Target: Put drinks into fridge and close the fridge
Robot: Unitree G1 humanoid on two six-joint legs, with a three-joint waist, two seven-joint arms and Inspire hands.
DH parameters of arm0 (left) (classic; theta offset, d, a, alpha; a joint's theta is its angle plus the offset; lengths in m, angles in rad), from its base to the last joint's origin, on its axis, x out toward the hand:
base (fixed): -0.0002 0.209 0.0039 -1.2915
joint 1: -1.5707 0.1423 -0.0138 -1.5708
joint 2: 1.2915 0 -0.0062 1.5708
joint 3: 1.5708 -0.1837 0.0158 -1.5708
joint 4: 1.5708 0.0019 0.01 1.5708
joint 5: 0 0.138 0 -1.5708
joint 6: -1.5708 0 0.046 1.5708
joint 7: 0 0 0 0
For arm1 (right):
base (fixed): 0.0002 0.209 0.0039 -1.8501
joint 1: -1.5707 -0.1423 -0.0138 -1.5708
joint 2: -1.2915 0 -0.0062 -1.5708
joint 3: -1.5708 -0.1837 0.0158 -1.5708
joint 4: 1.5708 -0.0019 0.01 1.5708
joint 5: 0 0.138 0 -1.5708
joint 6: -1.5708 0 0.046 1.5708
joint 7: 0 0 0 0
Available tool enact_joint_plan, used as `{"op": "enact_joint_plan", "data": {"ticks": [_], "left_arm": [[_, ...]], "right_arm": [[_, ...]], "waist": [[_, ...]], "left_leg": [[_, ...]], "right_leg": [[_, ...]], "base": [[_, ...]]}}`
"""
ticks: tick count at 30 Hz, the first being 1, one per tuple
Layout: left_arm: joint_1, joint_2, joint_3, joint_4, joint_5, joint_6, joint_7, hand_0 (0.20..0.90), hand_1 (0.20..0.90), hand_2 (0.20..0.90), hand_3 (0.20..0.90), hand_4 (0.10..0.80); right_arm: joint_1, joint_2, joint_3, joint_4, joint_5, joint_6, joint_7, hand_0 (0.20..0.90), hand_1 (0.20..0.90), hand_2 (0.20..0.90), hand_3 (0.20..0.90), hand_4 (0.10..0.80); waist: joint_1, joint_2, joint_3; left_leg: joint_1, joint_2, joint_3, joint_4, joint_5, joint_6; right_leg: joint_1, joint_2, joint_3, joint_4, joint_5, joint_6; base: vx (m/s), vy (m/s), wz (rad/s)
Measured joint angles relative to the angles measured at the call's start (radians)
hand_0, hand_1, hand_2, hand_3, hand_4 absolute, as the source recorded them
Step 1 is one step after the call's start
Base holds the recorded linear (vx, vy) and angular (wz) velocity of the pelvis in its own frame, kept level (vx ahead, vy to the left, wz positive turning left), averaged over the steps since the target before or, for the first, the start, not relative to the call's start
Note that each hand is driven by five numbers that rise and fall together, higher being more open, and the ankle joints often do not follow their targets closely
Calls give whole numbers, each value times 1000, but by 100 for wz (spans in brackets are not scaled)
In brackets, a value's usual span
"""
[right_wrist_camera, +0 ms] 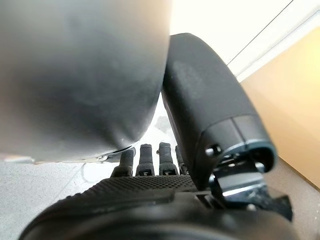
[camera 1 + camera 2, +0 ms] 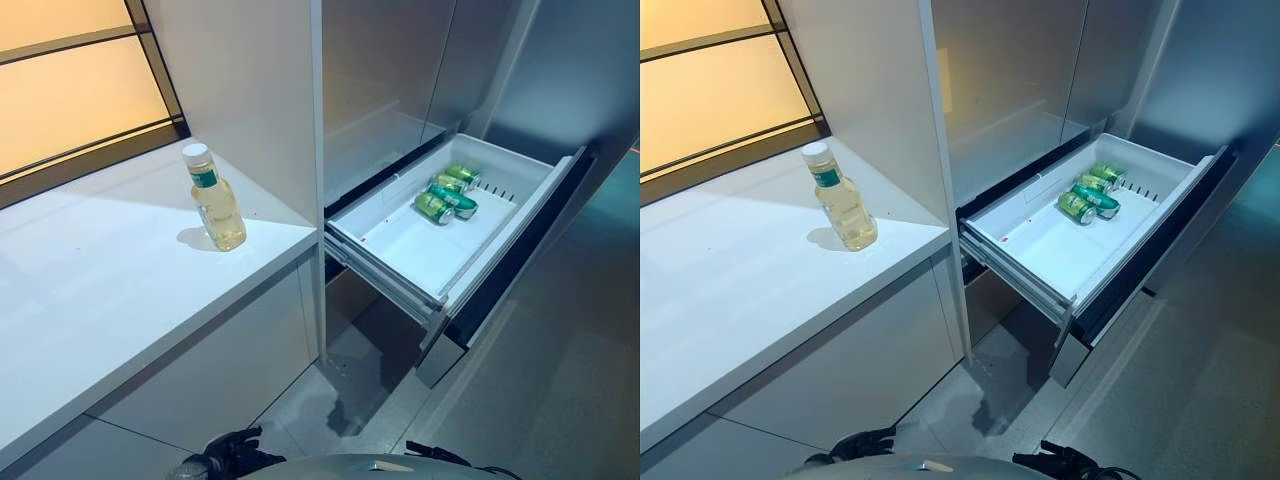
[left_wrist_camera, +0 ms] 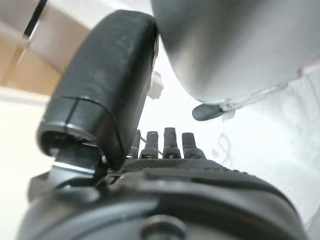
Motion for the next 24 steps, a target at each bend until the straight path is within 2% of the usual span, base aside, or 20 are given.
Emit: {"op": "enact_joint_plan", "data": {"ticks": [2, 5, 10, 12, 13, 15, 17, 18, 21, 23, 24], "left_arm": [[-7, 25, -41, -49, 28, 15, -46, 900, 900, 900, 900, 800], [-14, 58, -61, -146, 28, 56, -153, 900, 900, 900, 900, 800], [-45, 164, -94, -377, 20, 161, -488, 900, 900, 900, 900, 800], [-54, 206, -96, -482, -2, 233, -591, 900, 900, 900, 900, 800], [-59, 236, -86, -571, -55, 286, -671, 900, 900, 900, 900, 800], [-63, 274, -63, -746, -170, 392, -731, 900, 900, 900, 900, 800], [-68, 287, -29, -875, -300, 442, -739, 900, 900, 900, 900, 800], [-71, 272, 18, -959, -450, 463, -718, 900, 900, 900, 900, 800], [-89, 213, 84, -1083, -715, 452, -666, 900, 900, 900, 900, 800], [-92, 186, 106, -1118, -800, 414, -664, 900, 900, 900, 900, 800], [-97, 181, 111, -1150, -854, 368, -652, 900, 900, 900, 900, 800]], "right_arm": [[-5, -2, 2, -4, -1, 3, 1, 900, 900, 900, 900, 800], [-14, -10, 3, -12, -7, 21, 2, 900, 900, 900, 900, 800], [-25, -30, 3, -16, -19, 29, 2, 900, 900, 900, 900, 800], [-26, -34, 3, -16, -19, 28, 2, 900, 900, 900, 900, 800], [-25, -36, 3, -17, -19, 27, 2, 900, 900, 900, 900, 800], [-22, -36, 2, -17, -22, 16, 2, 900, 900, 900, 900, 800], [-15, -36, 2, -17, -32, 9, 2, 900, 900, 900, 900, 800], [-11, -34, 0, -17, -37, -2, 1, 900, 900, 900, 900, 800], [-4, -32, 0, -17, -37, -14, -1, 900, 900, 900, 900, 800], [0, -31, 0, -17, -36, -22, -2, 900, 900, 900, 900, 800], [5, -30, 0, -17, -35, -27, -4, 900, 900, 900, 900, 800]], "waist": [[-8, 4, 3], [-13, 14, 10], [-21, 38, 23], [-22, 42, 26], [-20, 45, 27], [-16, 46, 28], [-12, 46, 29], [-12, 47, 29], [-11, 50, 28], [-13, 52, 27], [-15, 53, 28]], "left_leg": [[0, 1, 4, -1, 0, 0], [0, 3, 11, -2, 0, 0], [0, 6, 16, -2, 0, -1], [-2, 6, 17, -3, 0, -1], [-2, 6, 16, -3, 0, -1], [-1, 5, 16, -2, 0, -1], [0, 4, 15, -3, 0, -1], [3, 4, 13, -3, 0, -1], [3, 4, 10, -3, 0, -1], [6, 4, 7, -3, 0, -1], [12, 4, 5, -3, 0, -2]], "right_leg": [[-2, 1, 5, 2, 0, 0], [-7, 2, 13, 8, 0, 0], [-11, 5, 18, 10, 0, 0], [-13, 5, 19, 9, 1, 0], [-12, 5, 18, 9, 1, 0], [-10, 4, 18, 6, 2, 1], [-7, 4, 18, 4, 3, 2], [1, 3, 16, -6, 7, 8], [7, 4, 14, -12, 9, 6], [10, 5, 15, -12, 10, 5], [17, 5, 14, -12, 10, 4]], "base": [[-25, 33, -7], [-26, 36, -8], [-6, 13, -2], [0, 0, 0], [0, 0, 0], [0, 0, 0], [0, 0, 0], [0, 0, 0], [44, -7, 2], [44, -4, 0], [61, -4, 2]]}}
